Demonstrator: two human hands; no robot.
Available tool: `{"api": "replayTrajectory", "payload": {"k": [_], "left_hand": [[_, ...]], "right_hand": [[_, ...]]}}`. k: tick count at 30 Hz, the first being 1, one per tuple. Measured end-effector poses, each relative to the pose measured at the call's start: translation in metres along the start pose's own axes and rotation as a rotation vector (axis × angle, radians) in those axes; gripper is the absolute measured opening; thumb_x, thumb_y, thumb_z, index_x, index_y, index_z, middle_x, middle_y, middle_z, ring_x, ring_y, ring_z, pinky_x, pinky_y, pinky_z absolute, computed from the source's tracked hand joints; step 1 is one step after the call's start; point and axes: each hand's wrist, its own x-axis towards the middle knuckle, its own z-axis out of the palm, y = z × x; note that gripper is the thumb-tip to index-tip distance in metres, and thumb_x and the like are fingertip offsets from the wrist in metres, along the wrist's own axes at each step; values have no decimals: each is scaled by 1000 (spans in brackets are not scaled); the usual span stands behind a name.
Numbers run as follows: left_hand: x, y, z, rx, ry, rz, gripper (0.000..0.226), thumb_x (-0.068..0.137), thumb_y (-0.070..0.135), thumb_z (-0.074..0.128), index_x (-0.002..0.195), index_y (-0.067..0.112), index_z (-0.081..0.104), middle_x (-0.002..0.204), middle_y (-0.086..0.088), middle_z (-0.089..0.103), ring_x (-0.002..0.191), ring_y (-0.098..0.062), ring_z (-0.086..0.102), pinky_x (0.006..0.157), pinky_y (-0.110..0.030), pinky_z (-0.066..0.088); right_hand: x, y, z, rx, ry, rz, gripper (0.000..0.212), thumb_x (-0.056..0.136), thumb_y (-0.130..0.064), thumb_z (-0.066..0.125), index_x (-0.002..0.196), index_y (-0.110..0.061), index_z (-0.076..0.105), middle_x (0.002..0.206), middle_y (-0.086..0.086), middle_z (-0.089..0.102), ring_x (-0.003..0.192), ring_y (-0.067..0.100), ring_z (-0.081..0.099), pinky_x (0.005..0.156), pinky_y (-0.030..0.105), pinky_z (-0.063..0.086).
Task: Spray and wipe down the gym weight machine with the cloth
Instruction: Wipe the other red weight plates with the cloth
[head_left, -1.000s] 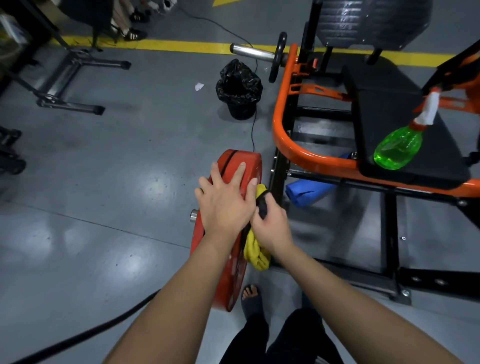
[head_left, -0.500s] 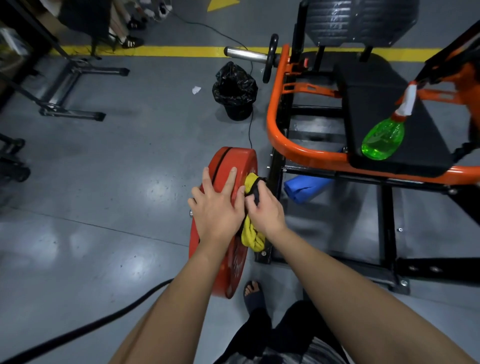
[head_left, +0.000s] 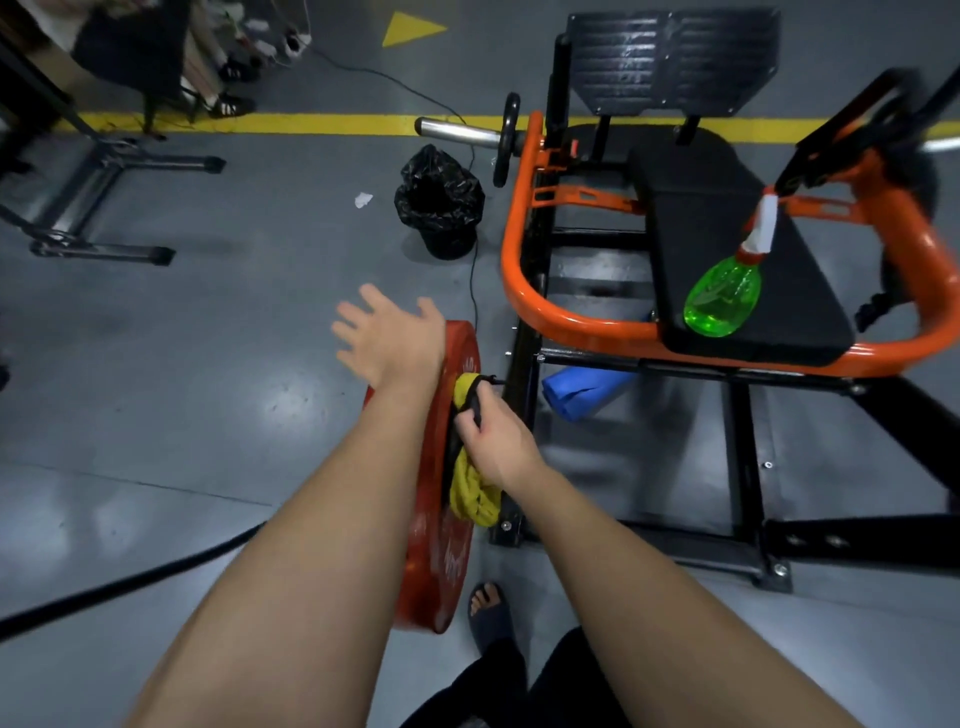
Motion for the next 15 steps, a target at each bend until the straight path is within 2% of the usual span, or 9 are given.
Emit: {"api": "replayTrajectory", "payload": {"k": [1, 3, 6, 10, 12, 15], "left_hand": [[9, 7, 6, -7, -59, -47, 67, 95, 55, 48, 147, 14, 37, 147, -17, 37, 136, -37, 34, 105, -51, 35], [22, 10, 19, 126, -208, -80, 73, 96, 61, 42, 151, 15, 33, 150, -20, 37, 140, -38, 33, 108, -53, 34], [26, 7, 25, 325, -402, 36, 86, 93, 76, 27, 158, 19, 27, 154, -21, 40, 141, -41, 40, 108, -53, 38], [26, -1, 14, 327, -468, 195, 90, 84, 87, 34, 152, 30, 39, 145, -19, 47, 133, -40, 49, 102, -44, 44], [23, -8, 8, 309, -483, 243, 86, 83, 84, 40, 152, 35, 39, 145, -19, 46, 132, -39, 49, 105, -42, 41], [15, -17, 2, 275, -455, 297, 79, 87, 77, 39, 157, 39, 33, 147, -20, 44, 130, -40, 51, 106, -41, 41]], "right_hand": [[1, 1, 0, -1, 1, -9, 16, 100, -26, 46, 94, -13, 38, 81, 3, 47, 78, 28, 52, 69, 43, 38], [4, 3, 0, -2, 12, 4, 16, 100, -27, 46, 94, -14, 38, 84, 6, 48, 80, 30, 52, 71, 45, 40], [7, 4, 3, -24, 36, 37, 14, 99, -27, 46, 95, -15, 39, 86, 6, 51, 82, 32, 54, 72, 46, 43], [4, 4, 8, -72, 99, 10, 10, 98, -21, 48, 101, -12, 45, 86, 4, 48, 82, 30, 51, 70, 44, 39], [0, 4, 13, -147, 141, -35, 12, 98, -17, 49, 105, -7, 49, 88, 5, 46, 84, 32, 52, 69, 38, 32], [-10, 6, 22, -148, 190, -71, 8, 95, -12, 53, 98, -6, 49, 85, 7, 45, 83, 35, 53, 68, 38, 33]]}}
